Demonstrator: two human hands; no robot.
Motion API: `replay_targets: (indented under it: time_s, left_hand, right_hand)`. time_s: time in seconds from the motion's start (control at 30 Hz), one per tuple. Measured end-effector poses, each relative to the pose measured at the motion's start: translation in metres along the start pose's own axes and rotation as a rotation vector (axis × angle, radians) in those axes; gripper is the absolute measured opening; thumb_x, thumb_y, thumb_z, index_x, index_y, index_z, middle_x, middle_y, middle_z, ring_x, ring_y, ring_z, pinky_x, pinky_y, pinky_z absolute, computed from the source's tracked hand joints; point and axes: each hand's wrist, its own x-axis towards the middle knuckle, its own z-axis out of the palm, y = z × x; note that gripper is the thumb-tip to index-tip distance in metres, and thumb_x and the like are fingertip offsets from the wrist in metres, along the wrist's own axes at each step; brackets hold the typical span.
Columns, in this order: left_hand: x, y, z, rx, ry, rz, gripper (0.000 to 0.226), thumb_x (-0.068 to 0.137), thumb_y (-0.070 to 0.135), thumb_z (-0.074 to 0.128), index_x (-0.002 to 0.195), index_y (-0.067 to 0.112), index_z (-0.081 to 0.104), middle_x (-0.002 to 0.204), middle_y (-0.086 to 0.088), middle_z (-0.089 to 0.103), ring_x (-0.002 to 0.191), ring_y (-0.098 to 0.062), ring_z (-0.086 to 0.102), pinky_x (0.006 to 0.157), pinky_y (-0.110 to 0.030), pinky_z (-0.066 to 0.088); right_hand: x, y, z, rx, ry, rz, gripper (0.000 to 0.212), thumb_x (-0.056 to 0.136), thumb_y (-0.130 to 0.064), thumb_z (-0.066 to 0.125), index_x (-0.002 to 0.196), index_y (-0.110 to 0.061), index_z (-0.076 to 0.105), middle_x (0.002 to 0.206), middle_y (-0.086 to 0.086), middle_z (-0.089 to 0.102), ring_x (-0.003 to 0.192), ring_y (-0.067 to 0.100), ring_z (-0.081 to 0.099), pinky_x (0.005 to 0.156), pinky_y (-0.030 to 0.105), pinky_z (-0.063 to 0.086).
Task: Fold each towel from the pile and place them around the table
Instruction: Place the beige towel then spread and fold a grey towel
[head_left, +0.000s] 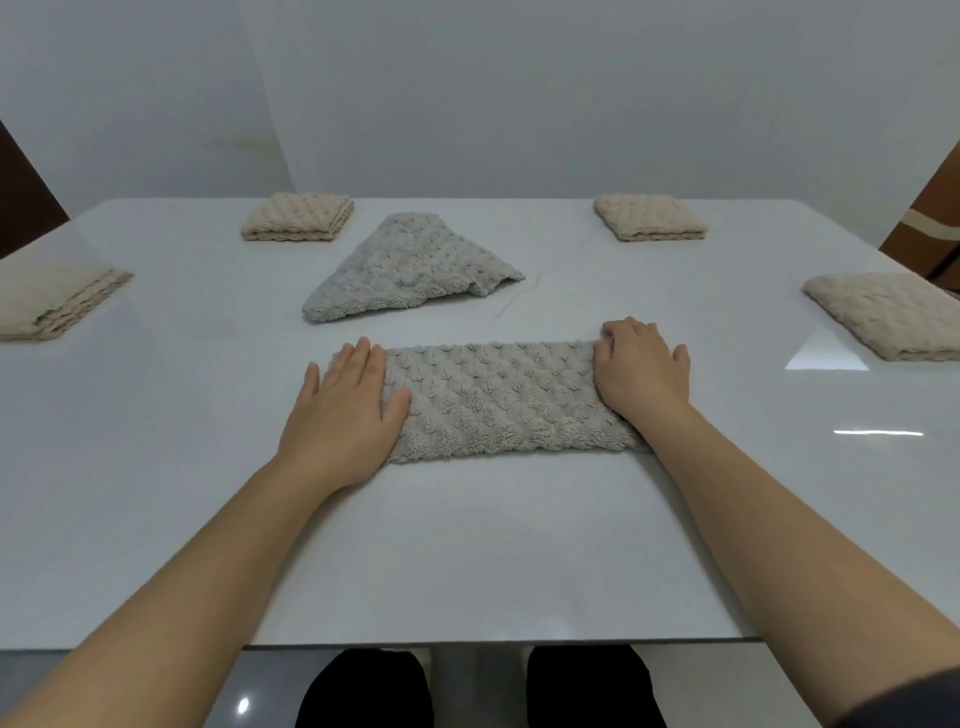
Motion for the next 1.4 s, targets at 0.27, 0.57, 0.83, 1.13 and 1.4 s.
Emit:
replay_targets:
  time_s: [0.27, 0.57, 0.83, 1.13, 1.4]
  left_hand:
    - [-0.001, 0.002, 0.0, -0.021, -0.005, 0.007, 0.066, 0.101, 0.047, 0.014, 0.155, 0.013, 0.0, 0.163, -0.002, -0.004, 0.15, -0.015, -0.007, 0.121, -0.04, -0.003]
    - [-0.001, 0.002, 0.0, -0.027, -0.013, -0.01, 0.061, 0.103, 0.041, 0.013, 0.155, 0.013, 0.001, 0.163, -0.002, -0.005, 0.149, -0.014, -0.007, 0.121, -0.042, -0.004]
    - [-0.002, 0.001, 0.0, -0.025, -0.016, -0.014, 0.062, 0.102, 0.043, 0.012, 0.155, 0.014, -0.001, 0.163, 0.0, -0.007, 0.149, -0.012, -0.009, 0.12, -0.044, -0.007]
    - [-0.002, 0.0, 0.0, -0.017, -0.027, -0.017, 0.062, 0.102, 0.044, 0.011, 0.156, 0.015, -0.002, 0.163, 0.001, -0.009, 0.149, -0.012, -0.01, 0.12, -0.044, -0.008]
    - [-0.002, 0.006, -0.01, 0.028, -0.087, -0.044, 0.062, 0.102, 0.042, 0.012, 0.155, 0.013, -0.003, 0.163, -0.003, -0.009, 0.149, -0.014, -0.01, 0.119, -0.044, -0.011]
  right_hand:
    - [-0.044, -0.074, -0.038, -0.17, -0.038, -0.26, 0.056, 0.103, -0.037, 0.018, 0.155, -0.017, 0.011, 0.164, 0.006, 0.0, 0.15, 0.026, -0.006, 0.117, 0.06, -0.004]
    - [-0.067, -0.134, 0.019, -0.112, -0.243, -0.406, 0.062, 0.104, -0.038, 0.016, 0.155, -0.007, 0.002, 0.164, 0.008, -0.007, 0.15, 0.023, -0.01, 0.12, 0.049, -0.009]
    - [-0.062, -0.097, 0.009, -0.099, -0.27, -0.394, 0.067, 0.102, -0.049, 0.015, 0.156, -0.011, 0.002, 0.164, 0.004, -0.004, 0.15, 0.02, -0.008, 0.12, 0.049, -0.007]
    - [-0.043, -0.038, -0.01, -0.136, -0.291, -0.288, 0.068, 0.102, -0.051, 0.014, 0.156, -0.013, 0.0, 0.164, 0.002, -0.006, 0.15, 0.019, -0.009, 0.121, 0.045, -0.006]
    - [-0.041, -0.026, -0.009, -0.138, -0.268, -0.253, 0.067, 0.103, -0.047, 0.014, 0.156, -0.01, -0.001, 0.164, 0.005, -0.006, 0.15, 0.02, -0.009, 0.121, 0.045, -0.004]
